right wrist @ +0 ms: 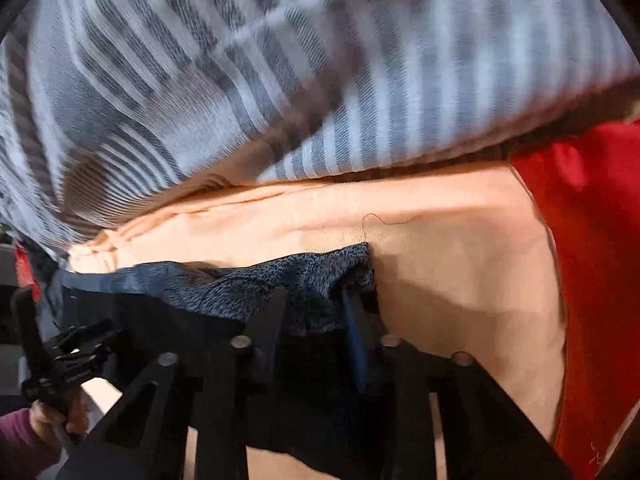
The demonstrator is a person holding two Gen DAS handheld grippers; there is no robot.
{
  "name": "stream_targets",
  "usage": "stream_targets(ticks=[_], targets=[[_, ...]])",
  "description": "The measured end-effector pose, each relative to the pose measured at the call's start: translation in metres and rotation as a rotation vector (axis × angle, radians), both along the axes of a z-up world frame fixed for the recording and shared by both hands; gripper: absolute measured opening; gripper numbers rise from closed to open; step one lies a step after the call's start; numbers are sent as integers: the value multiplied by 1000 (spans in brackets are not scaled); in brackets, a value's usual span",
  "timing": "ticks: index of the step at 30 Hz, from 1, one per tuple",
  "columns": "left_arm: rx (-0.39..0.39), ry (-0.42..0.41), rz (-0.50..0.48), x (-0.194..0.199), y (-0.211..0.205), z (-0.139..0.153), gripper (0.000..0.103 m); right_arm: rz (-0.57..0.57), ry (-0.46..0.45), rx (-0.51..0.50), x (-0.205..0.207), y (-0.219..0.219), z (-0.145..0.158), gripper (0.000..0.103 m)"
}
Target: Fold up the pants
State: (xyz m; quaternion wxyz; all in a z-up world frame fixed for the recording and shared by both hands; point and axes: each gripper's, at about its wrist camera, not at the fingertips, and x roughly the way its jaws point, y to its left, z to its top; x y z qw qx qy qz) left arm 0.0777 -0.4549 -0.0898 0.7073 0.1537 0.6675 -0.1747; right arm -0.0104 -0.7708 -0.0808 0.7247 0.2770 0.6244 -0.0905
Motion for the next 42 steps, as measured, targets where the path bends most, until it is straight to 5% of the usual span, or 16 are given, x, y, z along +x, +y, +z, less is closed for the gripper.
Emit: stream_targets(ticks=[1,5,11,14,16,17,22,23,24,25,27,30,31,34,38,42], targets=[[7,0,-5,-2,-2,-1,69,-4,7,3,3,0,-2,7],[5,3,-6,-5,0,-6,69,-42,13,-94,4,-13,6,5],[13,-38,-13,-8,-7,11,69,-330,22,-52,-30,-65,13,6],[0,-58,-23,-7,-11,19,69,-275,-14,-25,-51,-57,34,22],[5,-57,-23,-4,-11,19,69,-216,-32,-23,-63,-38,45,58],[6,-53,-22,-5,-11,19,69,-194,-53,-27,-71,-28,52,59],[5,-40,-31,-7,-18,16,69,-131,-71,8,-93,1,52,57],[11,-36,-36,-8,-22,14,69,-123,-46,25,-93,5,43,49],[14,-32,-41,-10,-25,14,69,-114,-20,44,-92,5,35,25],[7,-33,-48,-9,-36,16,69,-100,6,50,-90,3,30,15],[3,-55,-76,-14,-42,18,69,-69,4,3,-94,1,39,11],[63,-53,-120,-23,-49,3,69,-123,112,-6,-111,-6,20,14],[68,-43,-109,-24,-47,0,69,-180,123,10,-114,-11,18,26],[39,-50,-80,-23,-43,6,69,-306,39,-22,-124,-23,43,36],[45,-43,-62,-22,-40,-2,69,-182,-141,33,-91,-11,68,37],[41,-55,-34,-23,-37,-5,78,-17,-79,66,-37,12,23,36]])
